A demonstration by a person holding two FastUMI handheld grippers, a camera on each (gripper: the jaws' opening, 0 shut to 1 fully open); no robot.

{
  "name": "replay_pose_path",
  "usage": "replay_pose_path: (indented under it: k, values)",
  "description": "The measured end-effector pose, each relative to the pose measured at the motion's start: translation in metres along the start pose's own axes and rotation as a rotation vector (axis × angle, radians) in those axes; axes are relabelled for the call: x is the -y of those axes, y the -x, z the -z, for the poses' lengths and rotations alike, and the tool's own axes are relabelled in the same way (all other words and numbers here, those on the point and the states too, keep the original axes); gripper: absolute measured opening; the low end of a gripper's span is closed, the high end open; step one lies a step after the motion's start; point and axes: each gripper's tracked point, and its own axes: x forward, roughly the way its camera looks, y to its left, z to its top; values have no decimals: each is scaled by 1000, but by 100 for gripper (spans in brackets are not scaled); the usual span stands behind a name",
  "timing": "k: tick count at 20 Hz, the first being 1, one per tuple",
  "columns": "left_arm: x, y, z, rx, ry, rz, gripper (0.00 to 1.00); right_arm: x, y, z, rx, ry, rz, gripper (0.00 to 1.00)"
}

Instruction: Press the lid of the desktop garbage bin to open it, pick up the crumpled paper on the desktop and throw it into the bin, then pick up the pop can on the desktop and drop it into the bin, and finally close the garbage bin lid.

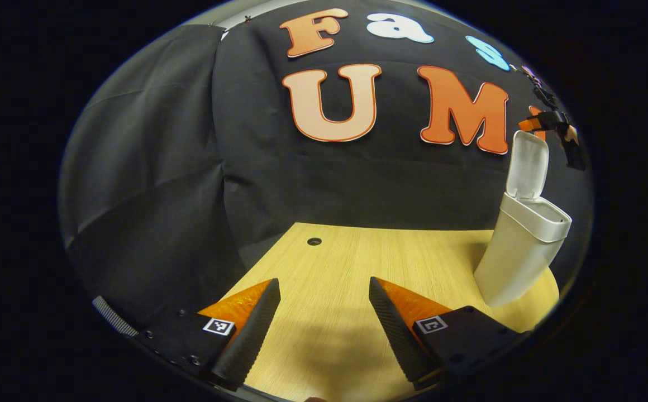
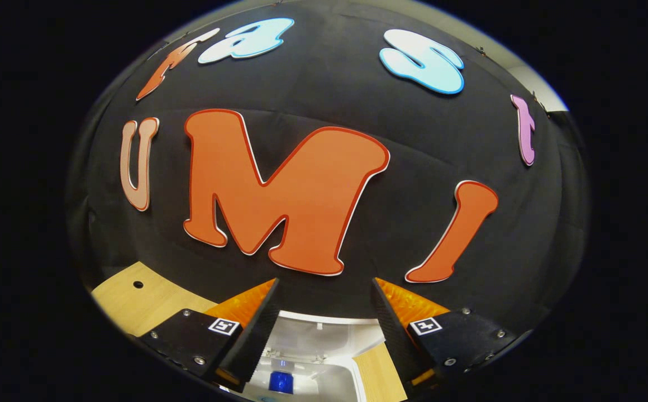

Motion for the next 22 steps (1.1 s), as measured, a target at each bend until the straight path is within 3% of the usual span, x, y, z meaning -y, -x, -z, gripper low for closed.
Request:
replay_pose_path:
  k: [7, 10, 14, 22]
  values:
    - [31, -13, -2, -20, -53, 80, 100, 1, 31, 22, -16, -93, -57, 94]
    - [47, -17, -2, -25, -82, 117, 100, -1, 40, 58, -100, -83, -61, 94]
    - [54, -29, -15, -11, -142, 128, 100, 1, 49, 85, -152, -55, -80, 94]
    - [68, -37, -15, -22, -161, 160, 100, -11, 69, 139, -238, -86, -101, 94]
